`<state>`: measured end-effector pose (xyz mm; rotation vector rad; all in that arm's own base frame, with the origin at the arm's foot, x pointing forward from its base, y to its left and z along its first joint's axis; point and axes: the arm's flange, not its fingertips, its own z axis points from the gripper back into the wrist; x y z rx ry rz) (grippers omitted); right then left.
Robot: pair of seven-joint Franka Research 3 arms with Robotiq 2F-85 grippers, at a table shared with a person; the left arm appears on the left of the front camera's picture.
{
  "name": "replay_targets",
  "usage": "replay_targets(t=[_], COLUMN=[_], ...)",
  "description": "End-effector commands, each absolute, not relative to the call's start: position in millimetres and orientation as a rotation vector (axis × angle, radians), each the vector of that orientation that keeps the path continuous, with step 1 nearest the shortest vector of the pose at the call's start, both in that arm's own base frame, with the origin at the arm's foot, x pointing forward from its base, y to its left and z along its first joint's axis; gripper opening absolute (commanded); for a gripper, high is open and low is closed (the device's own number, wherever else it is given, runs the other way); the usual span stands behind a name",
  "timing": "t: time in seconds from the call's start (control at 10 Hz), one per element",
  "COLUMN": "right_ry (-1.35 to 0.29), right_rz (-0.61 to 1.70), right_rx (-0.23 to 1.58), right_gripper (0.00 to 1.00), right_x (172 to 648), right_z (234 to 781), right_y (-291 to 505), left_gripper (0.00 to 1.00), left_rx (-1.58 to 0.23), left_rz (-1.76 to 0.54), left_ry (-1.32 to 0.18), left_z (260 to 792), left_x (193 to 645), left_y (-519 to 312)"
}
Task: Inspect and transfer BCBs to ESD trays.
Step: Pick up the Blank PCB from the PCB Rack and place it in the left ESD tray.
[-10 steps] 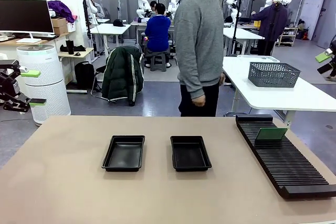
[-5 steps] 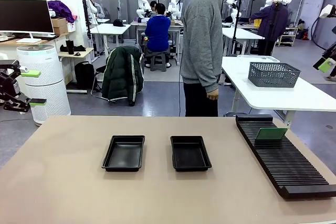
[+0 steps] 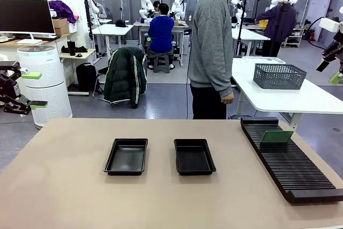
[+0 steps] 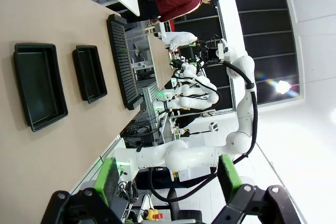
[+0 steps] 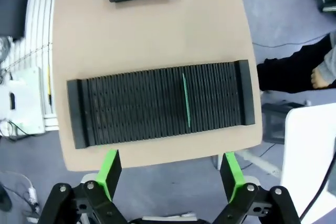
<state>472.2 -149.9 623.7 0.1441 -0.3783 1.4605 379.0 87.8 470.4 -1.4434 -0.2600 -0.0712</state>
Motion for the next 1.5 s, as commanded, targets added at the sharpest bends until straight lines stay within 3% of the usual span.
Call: replay_targets(t=[0.0, 0.9, 1.4], right_ry=[-0.376, -0.393, -0.367], right_rz=[1.528, 1.505, 1.576], right_rx=[0.086, 0.105, 0.059], right_gripper=[1.00, 1.00, 1.00], right_x=[467, 474, 484], right_z=[609, 613, 560], right_y=[-150, -154, -131], left_gripper=[1.00, 1.00, 1.00], left_rx=[-1.445, -1.445, -1.445], left_rz=[-0.069, -0.069, -0.069], left_ry=[-0.263, -0.263, -0.263], left_z=[471, 471, 471], left_x=[379, 379, 379], left_y=[90, 90, 90])
